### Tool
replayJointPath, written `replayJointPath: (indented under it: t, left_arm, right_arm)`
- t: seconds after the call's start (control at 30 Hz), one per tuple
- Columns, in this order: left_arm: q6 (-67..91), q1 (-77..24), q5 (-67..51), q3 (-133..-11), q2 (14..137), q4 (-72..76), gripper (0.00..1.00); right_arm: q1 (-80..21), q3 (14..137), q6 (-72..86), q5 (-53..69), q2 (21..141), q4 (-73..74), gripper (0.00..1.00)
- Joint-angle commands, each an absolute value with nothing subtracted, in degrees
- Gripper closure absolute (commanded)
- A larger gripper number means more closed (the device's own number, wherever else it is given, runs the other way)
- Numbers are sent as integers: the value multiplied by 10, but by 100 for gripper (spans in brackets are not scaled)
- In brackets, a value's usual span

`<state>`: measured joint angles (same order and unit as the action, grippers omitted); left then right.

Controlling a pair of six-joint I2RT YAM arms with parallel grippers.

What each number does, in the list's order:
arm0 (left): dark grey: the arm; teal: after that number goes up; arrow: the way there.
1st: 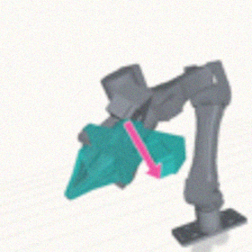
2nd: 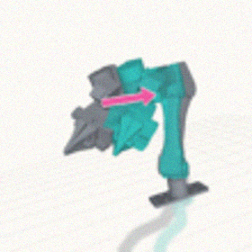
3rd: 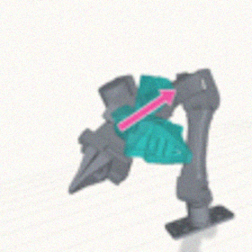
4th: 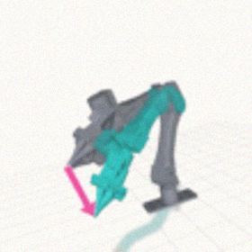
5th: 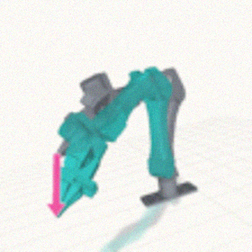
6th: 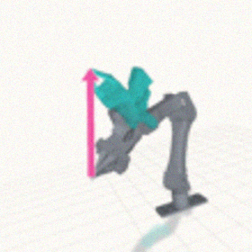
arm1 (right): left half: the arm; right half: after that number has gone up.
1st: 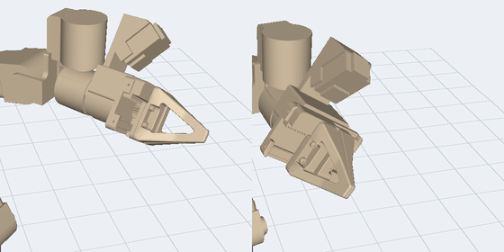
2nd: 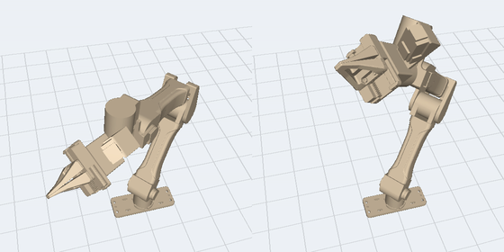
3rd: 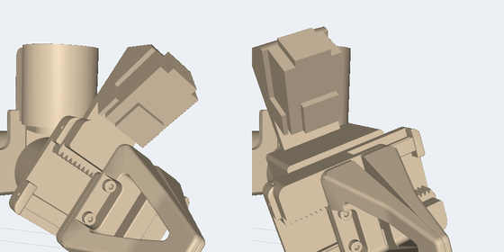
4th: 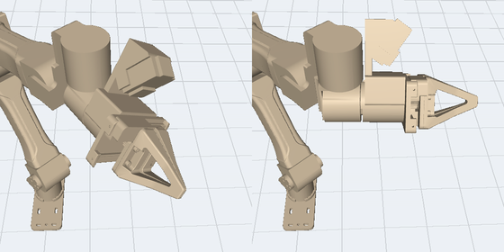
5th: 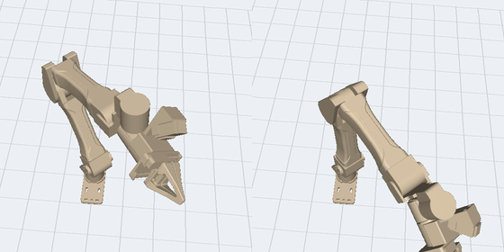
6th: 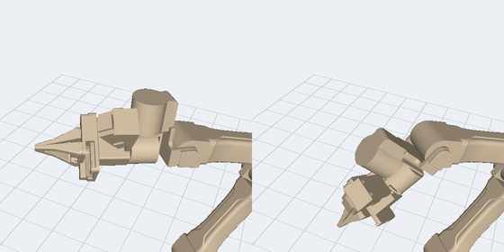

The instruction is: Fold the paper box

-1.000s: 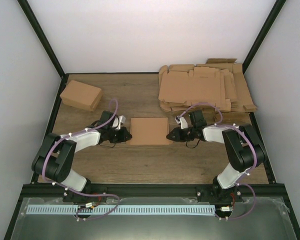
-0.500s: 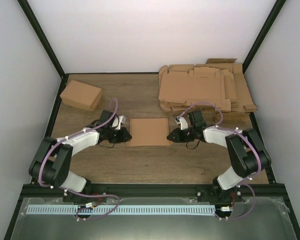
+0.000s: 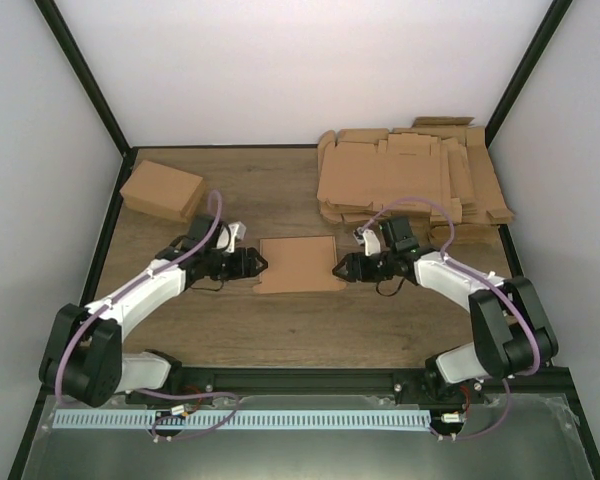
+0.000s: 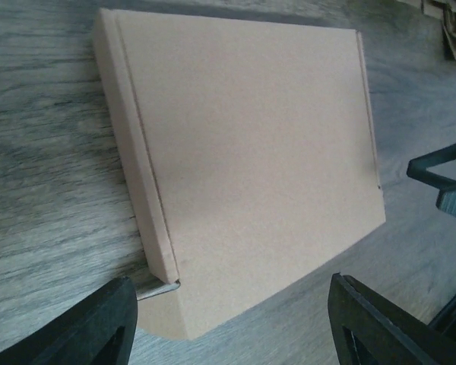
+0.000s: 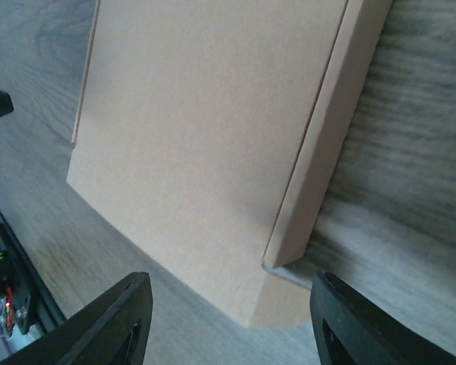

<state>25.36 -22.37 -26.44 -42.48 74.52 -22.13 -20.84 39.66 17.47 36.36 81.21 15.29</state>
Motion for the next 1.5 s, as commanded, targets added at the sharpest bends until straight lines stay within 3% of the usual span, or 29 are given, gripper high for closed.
replayJointPath:
  t: [0.0,0.33,0.57,0.97,1.3,1.47]
  left_arm:
    - [265,-219,-247,-396,758,-170,28]
    - [301,-219,-353,-348,846,-36,32]
    - [306,-218,-417,-346,854,-5,40]
    - [300,-218,-468,-395,727,-188,44]
    - [434,-219,-514,-394,625,-252,37]
    - [509,-218,-527,-385,639,-236,36]
  right_arm:
    - [-208,439,168,334,842,151,40]
    - [-205,412,216,435,927,63,40]
    - [-206,384,243,514,884,42,40]
    - [-207,414,243,522,772,186,40]
    - [-207,455,298,546,688,309,38]
    - [-206,464,361,575,697,289,38]
